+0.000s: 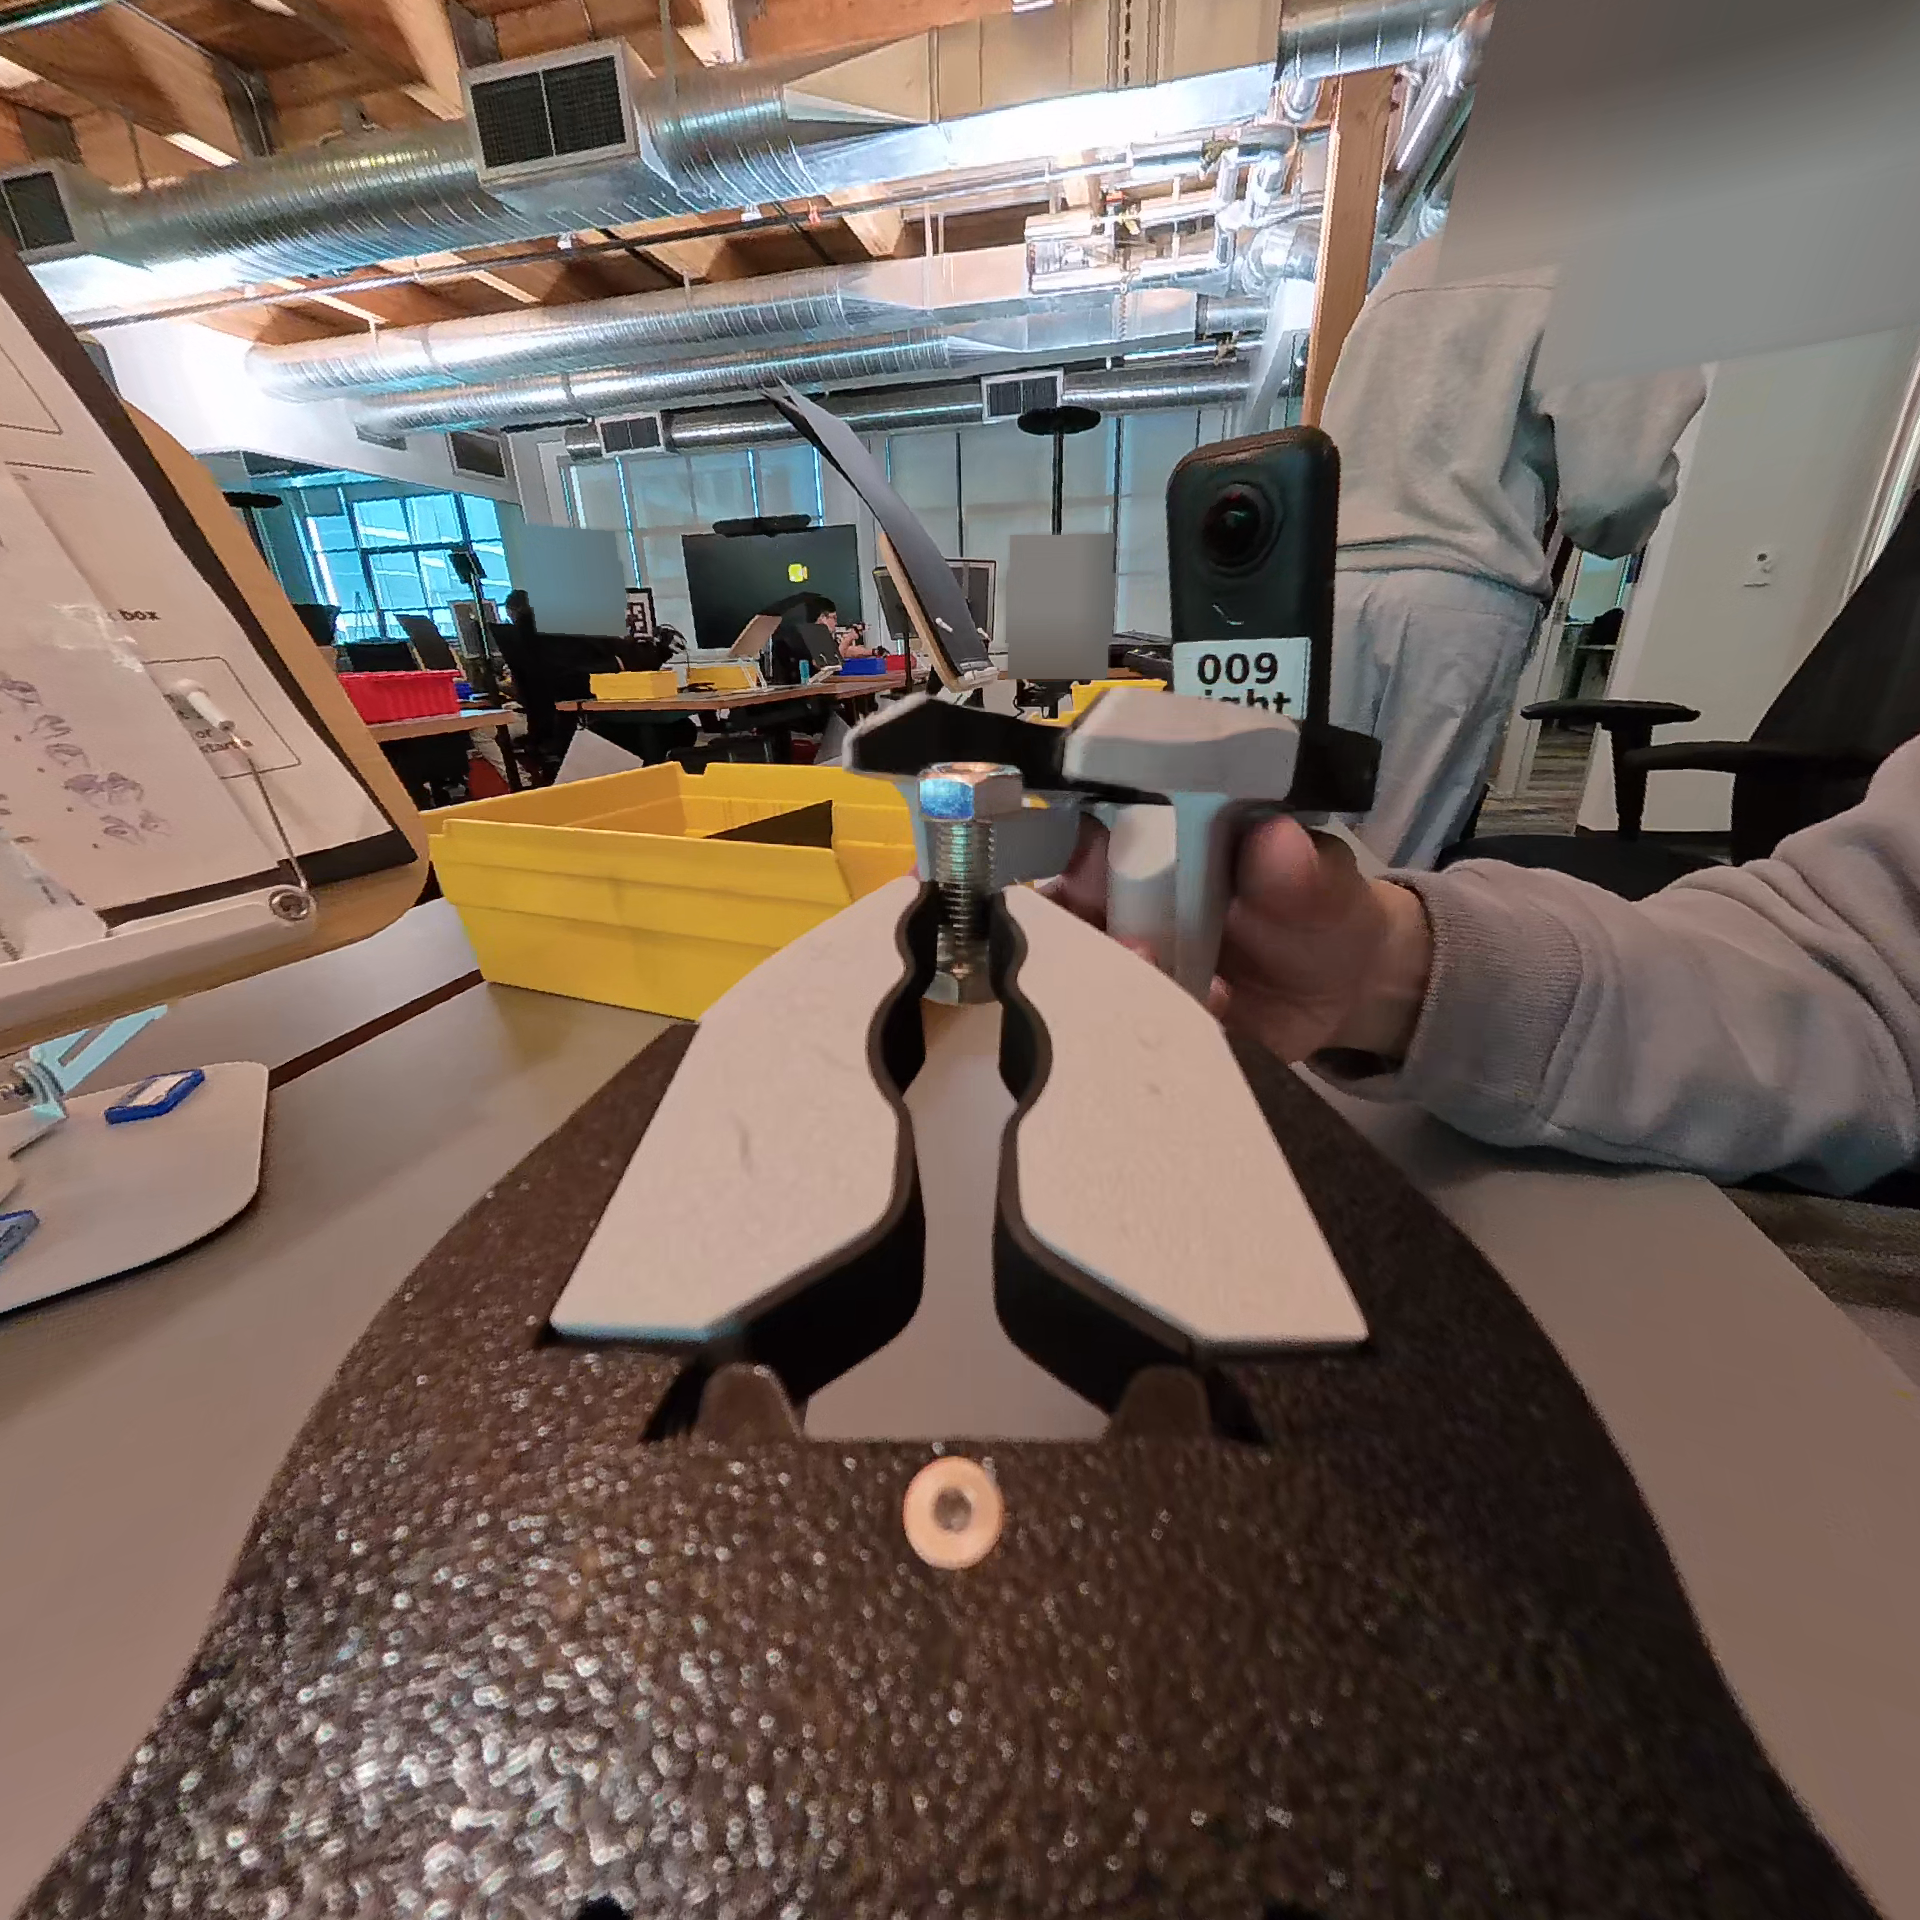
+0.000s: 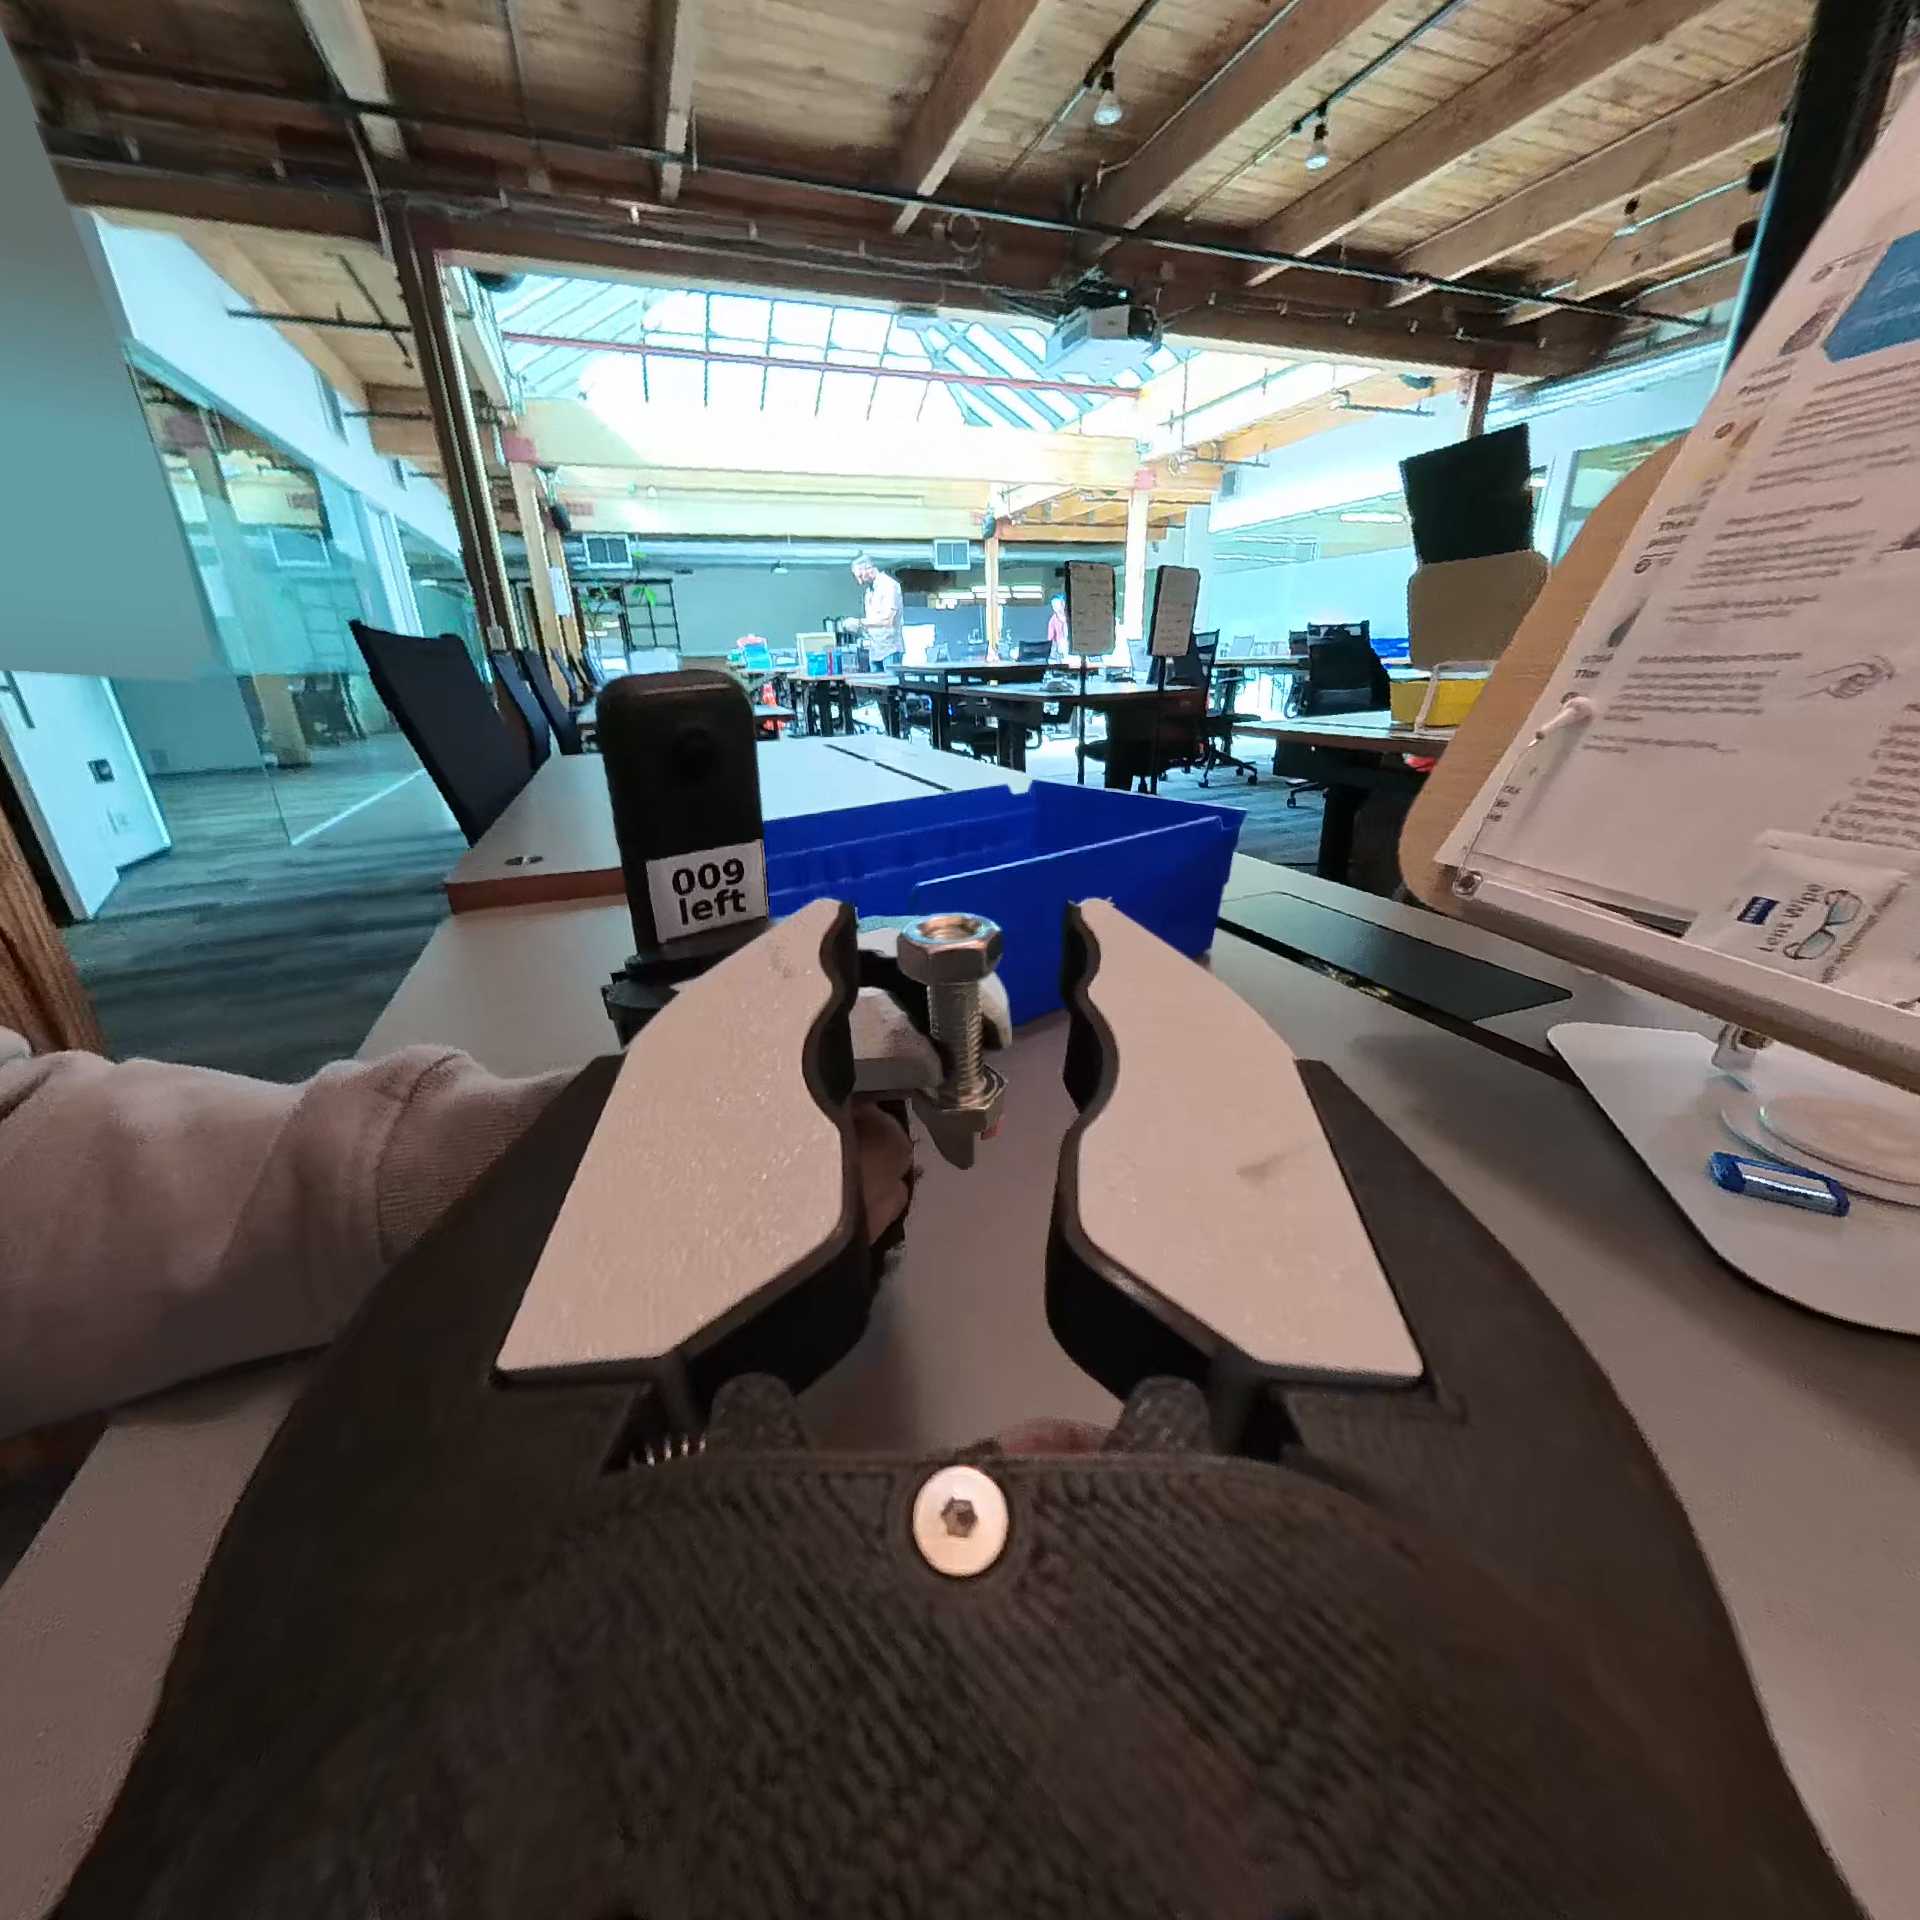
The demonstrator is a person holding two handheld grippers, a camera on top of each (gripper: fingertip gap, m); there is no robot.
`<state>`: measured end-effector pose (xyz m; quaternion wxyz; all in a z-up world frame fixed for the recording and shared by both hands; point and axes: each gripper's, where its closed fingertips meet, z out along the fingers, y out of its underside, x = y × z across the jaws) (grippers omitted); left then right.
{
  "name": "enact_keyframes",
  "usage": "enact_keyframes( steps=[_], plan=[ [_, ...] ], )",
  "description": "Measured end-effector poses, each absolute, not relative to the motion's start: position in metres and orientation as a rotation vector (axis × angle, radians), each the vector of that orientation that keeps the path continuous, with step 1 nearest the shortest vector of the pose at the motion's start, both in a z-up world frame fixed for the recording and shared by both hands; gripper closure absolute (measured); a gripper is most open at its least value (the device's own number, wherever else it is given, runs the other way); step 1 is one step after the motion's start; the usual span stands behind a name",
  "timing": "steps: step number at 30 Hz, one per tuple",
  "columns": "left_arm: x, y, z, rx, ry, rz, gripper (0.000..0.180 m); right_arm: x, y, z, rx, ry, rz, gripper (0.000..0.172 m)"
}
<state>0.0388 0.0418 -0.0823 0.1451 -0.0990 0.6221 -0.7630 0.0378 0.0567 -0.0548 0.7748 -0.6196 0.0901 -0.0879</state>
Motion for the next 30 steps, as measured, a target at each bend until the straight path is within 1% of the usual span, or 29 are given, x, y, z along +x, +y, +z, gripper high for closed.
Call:
enact_keyframes(
  steps=[11,20,25,26,27,28,30],
  plan=[
    [0.041,0.043,-0.083,-0.293,1.789,-2.181,0.172,0.039,0.06,-0.059,-1.362,0.204,-0.226,0.153],
    [0.027,0.039,-0.078,-0.198,1.815,-2.281,0.172,0.024,0.056,-0.053,-1.359,0.095,-0.079,0.153],
    [0.026,0.039,-0.077,-0.195,1.813,-2.29,0.172,0.024,0.051,-0.052,-1.359,0.066,-0.091,0.155],
    [0.027,0.041,-0.076,-0.203,1.801,-2.298,0.172,0.026,0.049,-0.051,-1.351,0.077,-0.094,0.153],
    [0.028,0.043,-0.075,-0.209,1.792,-2.299,0.172,0.029,0.047,-0.05,-1.342,0.095,-0.1,0.154],
    [0.029,0.044,-0.075,-0.211,1.789,-2.293,0.172,0.034,0.045,-0.05,-1.334,0.121,-0.107,0.159],
    [0.03,0.045,-0.075,-0.221,1.784,-2.278,0.172,0.039,0.041,-0.049,-1.315,0.159,-0.102,0.156]
  ],
)
